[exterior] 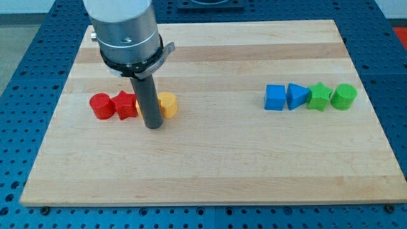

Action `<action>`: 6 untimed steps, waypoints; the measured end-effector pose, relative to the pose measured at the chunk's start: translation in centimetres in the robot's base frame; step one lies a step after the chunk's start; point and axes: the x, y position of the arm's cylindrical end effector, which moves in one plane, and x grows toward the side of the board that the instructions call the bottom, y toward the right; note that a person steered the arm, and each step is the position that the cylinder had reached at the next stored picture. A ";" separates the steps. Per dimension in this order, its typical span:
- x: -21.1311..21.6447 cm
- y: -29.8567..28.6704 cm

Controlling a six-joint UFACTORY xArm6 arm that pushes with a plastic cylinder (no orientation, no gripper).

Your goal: Place the yellow hexagon into the red star

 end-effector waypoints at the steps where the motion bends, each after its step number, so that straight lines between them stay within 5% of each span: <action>1: 0.0 -0.4; 6: 1.4 -1.7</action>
